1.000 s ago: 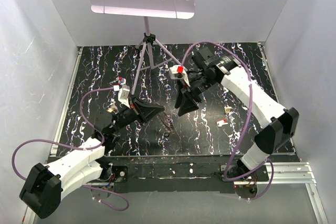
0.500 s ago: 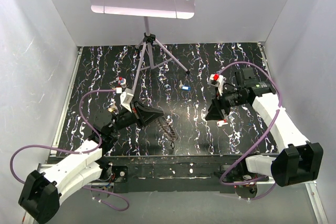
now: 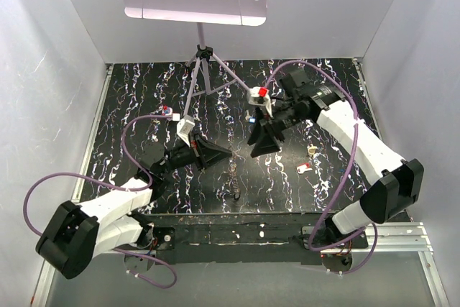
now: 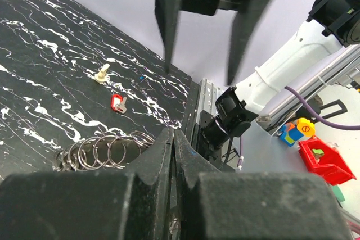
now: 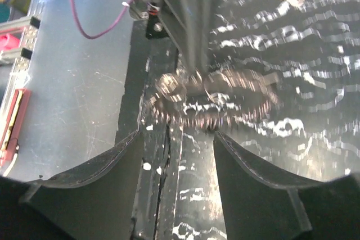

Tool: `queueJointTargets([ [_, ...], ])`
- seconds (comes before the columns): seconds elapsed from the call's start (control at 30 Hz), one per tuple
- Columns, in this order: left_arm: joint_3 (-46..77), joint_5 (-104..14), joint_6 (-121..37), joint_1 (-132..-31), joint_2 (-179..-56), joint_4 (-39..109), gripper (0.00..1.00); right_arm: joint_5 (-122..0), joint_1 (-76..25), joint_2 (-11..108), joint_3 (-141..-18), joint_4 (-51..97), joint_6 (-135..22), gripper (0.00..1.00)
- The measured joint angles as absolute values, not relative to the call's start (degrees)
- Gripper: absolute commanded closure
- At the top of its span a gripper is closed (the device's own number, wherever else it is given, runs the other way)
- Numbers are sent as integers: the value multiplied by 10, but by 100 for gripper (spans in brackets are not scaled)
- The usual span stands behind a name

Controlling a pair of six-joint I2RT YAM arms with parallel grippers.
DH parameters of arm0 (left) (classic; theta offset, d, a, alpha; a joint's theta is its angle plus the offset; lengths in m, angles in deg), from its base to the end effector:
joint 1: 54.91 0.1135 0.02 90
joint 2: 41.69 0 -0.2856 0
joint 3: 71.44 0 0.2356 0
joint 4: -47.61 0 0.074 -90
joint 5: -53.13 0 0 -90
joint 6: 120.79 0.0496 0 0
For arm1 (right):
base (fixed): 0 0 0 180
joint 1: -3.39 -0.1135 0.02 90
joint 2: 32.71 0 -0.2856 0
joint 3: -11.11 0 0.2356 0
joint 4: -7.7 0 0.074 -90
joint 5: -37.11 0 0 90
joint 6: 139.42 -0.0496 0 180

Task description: Put the keys on the keyring

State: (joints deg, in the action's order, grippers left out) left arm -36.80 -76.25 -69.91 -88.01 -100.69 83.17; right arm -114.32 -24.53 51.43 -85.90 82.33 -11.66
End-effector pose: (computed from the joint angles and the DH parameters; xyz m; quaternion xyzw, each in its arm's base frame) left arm 0.1485 -0.1343 0.2829 0.2286 0.6105 -0.6015 0.4617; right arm 0.2153 0.1634 0.3640 -0.5568 0.6329 0.4755 0.2514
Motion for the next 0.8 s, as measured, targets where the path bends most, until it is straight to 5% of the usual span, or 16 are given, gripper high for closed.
queueJointTargets([
  [0.8, -352, -746, -724, -880, -1012, 882, 100, -1152, -354, 577, -924, 827, -118, 39],
])
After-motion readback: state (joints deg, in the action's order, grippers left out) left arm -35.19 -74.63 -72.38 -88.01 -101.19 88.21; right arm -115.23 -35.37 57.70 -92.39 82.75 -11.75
